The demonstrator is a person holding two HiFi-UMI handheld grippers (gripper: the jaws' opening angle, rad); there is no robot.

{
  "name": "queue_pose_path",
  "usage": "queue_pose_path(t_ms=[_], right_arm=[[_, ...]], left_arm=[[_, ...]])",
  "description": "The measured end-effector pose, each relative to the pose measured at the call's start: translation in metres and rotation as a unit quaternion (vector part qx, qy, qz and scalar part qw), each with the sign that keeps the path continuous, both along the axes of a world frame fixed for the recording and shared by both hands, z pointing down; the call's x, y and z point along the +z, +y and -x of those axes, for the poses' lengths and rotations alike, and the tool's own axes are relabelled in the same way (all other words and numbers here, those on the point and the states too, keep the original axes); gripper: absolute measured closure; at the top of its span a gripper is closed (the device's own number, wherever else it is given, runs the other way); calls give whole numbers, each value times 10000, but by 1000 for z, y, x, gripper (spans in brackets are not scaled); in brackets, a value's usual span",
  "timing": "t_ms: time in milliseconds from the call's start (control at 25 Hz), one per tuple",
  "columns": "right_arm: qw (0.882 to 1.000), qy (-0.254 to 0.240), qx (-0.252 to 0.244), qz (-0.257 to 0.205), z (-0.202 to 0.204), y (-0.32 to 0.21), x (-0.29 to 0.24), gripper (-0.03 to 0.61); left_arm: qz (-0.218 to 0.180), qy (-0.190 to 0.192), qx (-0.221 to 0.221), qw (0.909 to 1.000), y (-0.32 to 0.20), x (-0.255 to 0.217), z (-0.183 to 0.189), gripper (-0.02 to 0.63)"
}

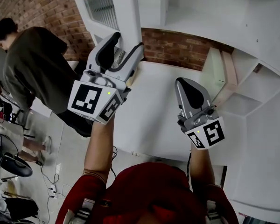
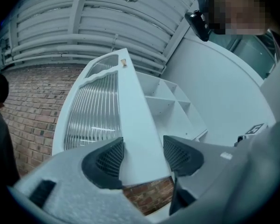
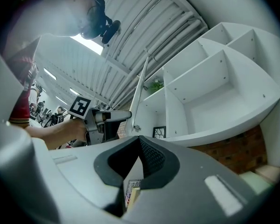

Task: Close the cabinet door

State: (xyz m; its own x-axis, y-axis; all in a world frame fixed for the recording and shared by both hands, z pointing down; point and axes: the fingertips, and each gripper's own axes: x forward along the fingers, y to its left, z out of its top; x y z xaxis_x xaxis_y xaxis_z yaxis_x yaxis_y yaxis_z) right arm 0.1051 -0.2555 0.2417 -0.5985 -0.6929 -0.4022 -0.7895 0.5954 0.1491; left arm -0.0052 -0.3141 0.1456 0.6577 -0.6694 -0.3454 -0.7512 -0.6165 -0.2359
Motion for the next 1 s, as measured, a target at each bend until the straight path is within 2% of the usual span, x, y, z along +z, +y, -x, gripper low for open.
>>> queue_pose_path(t_ms=[320, 680, 1000], right_arm=[[10000, -38, 18, 65, -18, -16, 4, 566], [9999, -84, -64, 113, -21, -32, 6, 566], [9997, -152, -85, 156, -24, -40, 11, 566]], left_arm=[[13, -173, -165, 9997, -29, 1, -29, 353], [97, -69, -44, 9999, -47, -1, -37, 379], [88, -161, -173, 9997, -61, -1, -41, 407]])
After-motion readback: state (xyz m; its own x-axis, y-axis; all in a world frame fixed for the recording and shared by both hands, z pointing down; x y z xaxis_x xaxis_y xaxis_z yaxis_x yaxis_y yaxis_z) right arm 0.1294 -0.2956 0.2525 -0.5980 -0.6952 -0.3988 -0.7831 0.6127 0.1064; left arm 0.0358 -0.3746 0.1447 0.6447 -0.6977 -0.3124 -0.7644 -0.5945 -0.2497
